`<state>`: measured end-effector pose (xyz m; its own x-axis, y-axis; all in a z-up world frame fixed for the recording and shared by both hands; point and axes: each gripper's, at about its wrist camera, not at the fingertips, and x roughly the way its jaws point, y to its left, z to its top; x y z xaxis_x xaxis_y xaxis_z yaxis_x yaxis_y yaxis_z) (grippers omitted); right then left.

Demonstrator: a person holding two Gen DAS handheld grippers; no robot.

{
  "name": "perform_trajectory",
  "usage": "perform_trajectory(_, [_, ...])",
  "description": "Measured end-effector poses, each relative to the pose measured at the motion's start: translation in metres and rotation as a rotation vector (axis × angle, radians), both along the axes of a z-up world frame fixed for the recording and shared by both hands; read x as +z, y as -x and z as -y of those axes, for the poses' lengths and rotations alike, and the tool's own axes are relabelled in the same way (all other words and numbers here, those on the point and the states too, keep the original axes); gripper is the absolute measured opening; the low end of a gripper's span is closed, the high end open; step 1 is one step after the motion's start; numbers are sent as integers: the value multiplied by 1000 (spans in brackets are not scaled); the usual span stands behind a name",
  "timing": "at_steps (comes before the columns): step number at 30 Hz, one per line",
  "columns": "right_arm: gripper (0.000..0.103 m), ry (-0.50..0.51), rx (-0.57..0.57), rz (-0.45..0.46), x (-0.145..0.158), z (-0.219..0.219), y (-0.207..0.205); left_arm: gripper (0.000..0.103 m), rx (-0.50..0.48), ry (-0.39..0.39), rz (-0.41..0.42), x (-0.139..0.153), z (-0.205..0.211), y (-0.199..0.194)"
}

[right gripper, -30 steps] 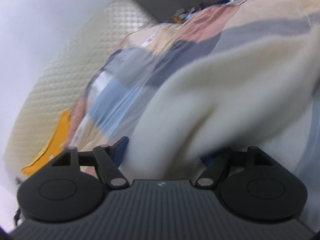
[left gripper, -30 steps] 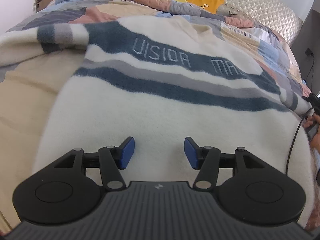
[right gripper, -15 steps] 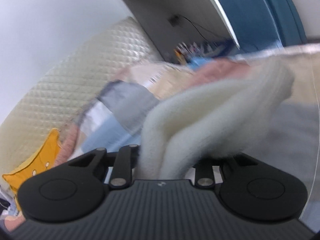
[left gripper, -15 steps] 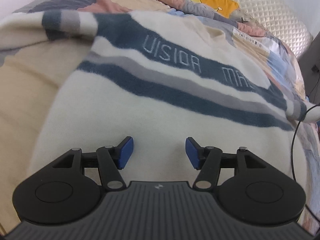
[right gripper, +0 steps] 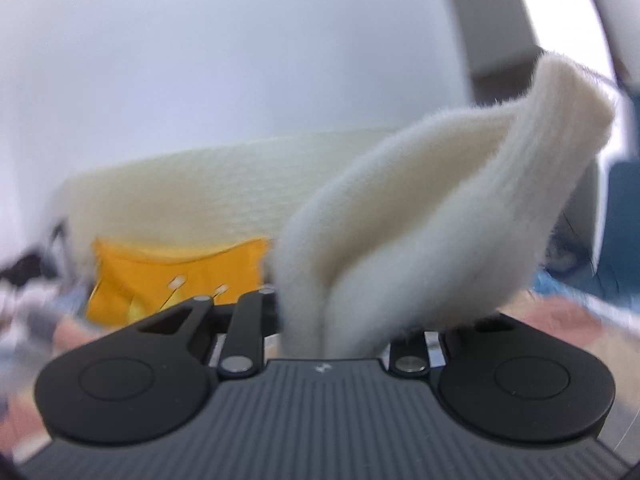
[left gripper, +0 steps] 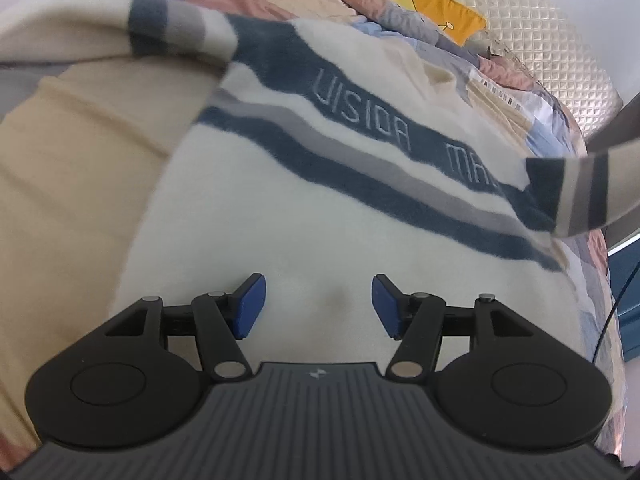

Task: Fold large clothes
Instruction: 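Grasp the sweater sleeve with the right tool and lift it, then lay the sleeve across the sweater body with the right tool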

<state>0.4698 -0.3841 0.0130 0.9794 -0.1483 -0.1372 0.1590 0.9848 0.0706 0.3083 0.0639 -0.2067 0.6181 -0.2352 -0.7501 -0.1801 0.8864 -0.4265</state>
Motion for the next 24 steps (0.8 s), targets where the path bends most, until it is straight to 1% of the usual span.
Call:
perform_trajectory(3, [30, 179, 81, -23, -7, -72, 23, 65, -8, 25, 8, 3, -3, 6])
perform_trajectory(5, [31, 271, 140, -33, -21, -117, 41, 65, -2, 37, 24, 6, -8, 9])
perform_trajectory(7, [31, 338, 206, -45, -40, -156, 58, 65, 8, 46, 33, 9, -14, 10])
perform_trajectory(9, [31, 381, 269, -73, -60, -187, 69, 65, 24, 61, 39, 10, -21, 10])
perform_trajectory(12, [31, 466, 344, -146, -104, -235, 82, 65, 57, 86, 47, 11, -32, 11])
perform_trajectory(15, [30, 494, 398, -231, -151, -267, 92, 65, 76, 84, 60, 11, -44, 10])
perform_trajectory(18, [30, 484, 431, -316, -184, -282, 89, 65, 88, 70, 68, 9, -54, 7])
perform_trajectory(20, [30, 473, 432, -369, -200, -286, 85, 65, 61, 49, 77, 6, -55, 4])
perform_trajectory(22, [31, 441, 434, -416, -207, -285, 80, 65, 46, 29, 81, 4, -55, 0])
perform_trajectory(23, [34, 427, 437, -438, -208, -283, 77, 65, 41, 26, 86, 4, -56, -1])
perform_trajectory(24, [44, 415, 447, -451, -206, -281, 75, 65, 42, 25, 92, 4, -56, -1])
